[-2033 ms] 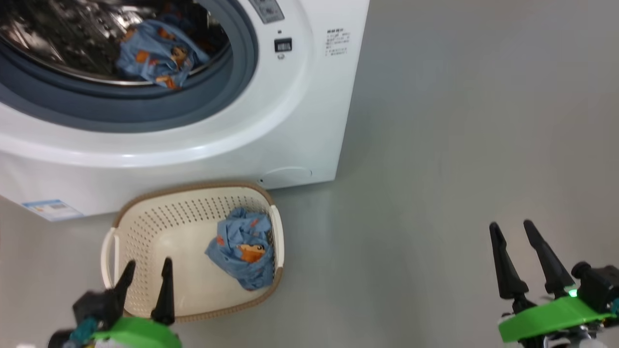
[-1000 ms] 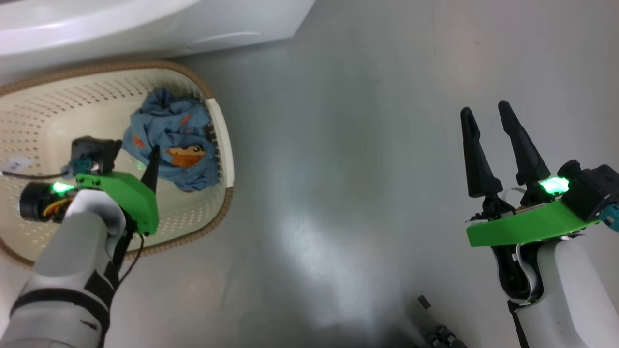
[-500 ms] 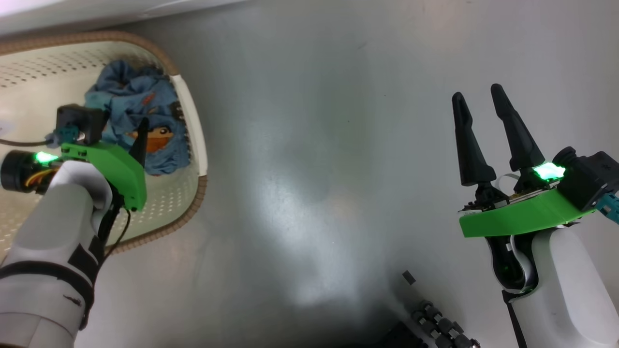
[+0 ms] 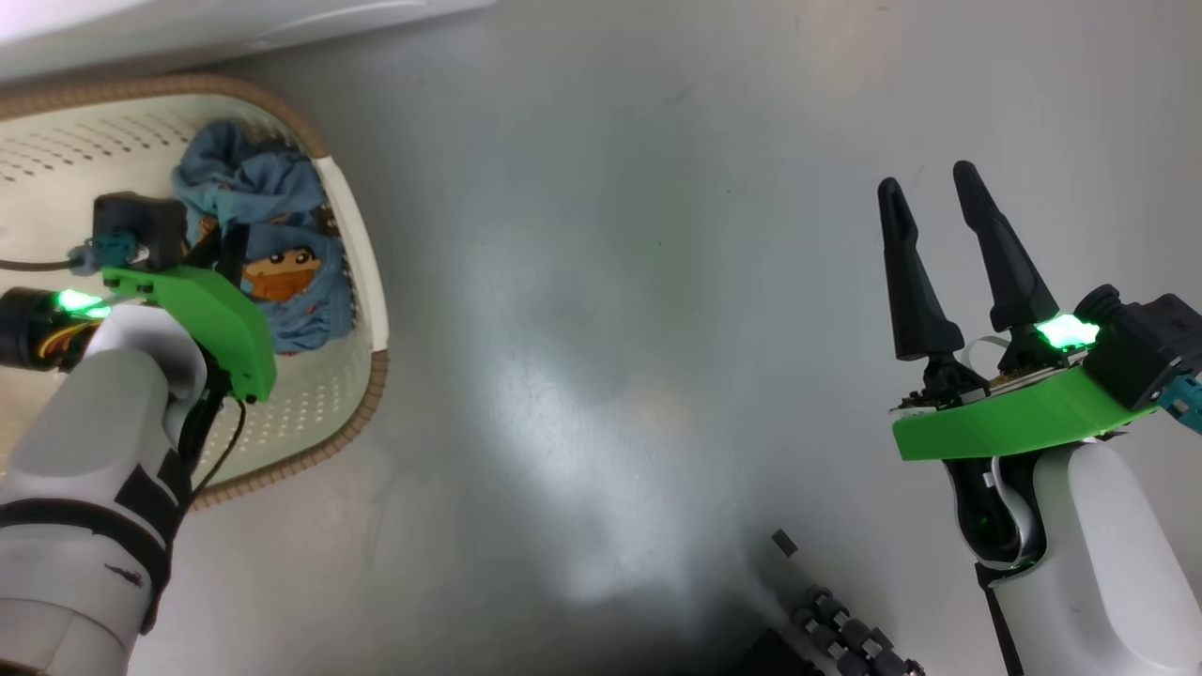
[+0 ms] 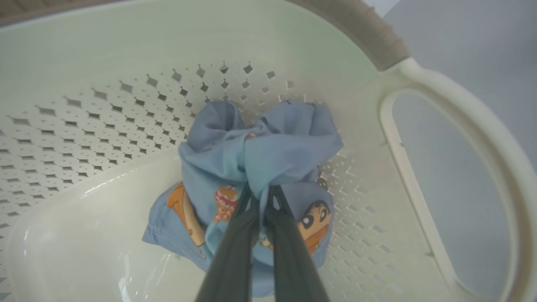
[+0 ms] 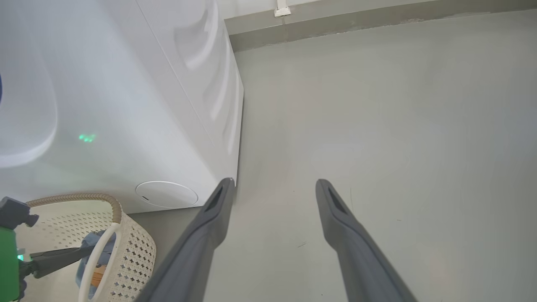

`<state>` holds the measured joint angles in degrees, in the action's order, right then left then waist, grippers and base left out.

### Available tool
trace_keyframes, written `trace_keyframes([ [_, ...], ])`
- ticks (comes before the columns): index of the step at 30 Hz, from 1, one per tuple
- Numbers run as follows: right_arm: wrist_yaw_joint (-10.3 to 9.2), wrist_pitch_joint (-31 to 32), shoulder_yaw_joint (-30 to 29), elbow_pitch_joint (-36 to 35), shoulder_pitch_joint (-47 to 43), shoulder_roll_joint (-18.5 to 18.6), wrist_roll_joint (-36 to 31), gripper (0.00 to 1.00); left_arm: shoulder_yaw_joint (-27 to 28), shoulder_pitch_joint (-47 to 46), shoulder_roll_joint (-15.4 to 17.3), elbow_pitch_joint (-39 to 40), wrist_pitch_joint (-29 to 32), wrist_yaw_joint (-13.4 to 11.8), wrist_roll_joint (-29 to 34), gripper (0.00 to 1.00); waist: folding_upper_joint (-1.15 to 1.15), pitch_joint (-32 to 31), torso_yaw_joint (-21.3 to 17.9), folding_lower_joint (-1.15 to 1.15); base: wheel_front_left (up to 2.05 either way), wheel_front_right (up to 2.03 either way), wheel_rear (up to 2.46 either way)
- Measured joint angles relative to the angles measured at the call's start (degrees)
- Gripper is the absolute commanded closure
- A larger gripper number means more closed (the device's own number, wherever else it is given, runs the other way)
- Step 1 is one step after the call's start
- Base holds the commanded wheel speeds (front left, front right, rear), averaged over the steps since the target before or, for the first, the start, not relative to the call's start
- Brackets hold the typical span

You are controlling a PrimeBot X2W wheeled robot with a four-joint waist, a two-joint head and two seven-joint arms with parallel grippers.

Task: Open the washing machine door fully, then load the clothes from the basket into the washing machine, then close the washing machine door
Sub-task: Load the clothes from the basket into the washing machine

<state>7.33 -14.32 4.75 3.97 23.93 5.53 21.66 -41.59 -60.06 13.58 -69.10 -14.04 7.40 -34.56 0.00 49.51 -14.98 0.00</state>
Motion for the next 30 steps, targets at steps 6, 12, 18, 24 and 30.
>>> trace_keyframes([
  [6,0.00,0.0,-0.5,0.2,0.0,0.1,0.0,0.00,0.2,0.4,0.0,0.0,-0.2,0.0,-4.4,1.00,0.00,-2.1,1.0,0.00,0.00,0.00,0.00],
  [12,0.00,0.0,-0.9,0.8,-0.4,0.4,-0.3,0.00,6.9,3.4,0.6,4.1,-0.3,-0.1,-7.0,1.00,0.00,-5.6,2.4,0.00,0.00,0.00,0.00],
  [18,0.00,0.0,-1.3,1.7,-2.1,1.5,-0.4,0.00,14.4,10.1,0.4,9.9,-0.4,-0.6,-4.3,1.00,0.00,-10.1,4.2,0.00,0.00,0.00,0.00],
  [24,0.00,0.0,-1.5,2.9,-5.3,2.5,-0.4,0.00,21.4,16.4,-0.7,15.5,-0.4,-0.6,1.5,1.00,0.00,-15.5,6.2,0.00,0.00,0.00,0.00],
  [30,0.00,0.0,-1.7,3.7,-8.6,3.5,-0.4,0.00,28.1,22.9,-1.9,21.8,-0.4,-0.6,7.2,1.00,0.00,-20.9,8.2,0.00,0.00,0.00,0.00],
])
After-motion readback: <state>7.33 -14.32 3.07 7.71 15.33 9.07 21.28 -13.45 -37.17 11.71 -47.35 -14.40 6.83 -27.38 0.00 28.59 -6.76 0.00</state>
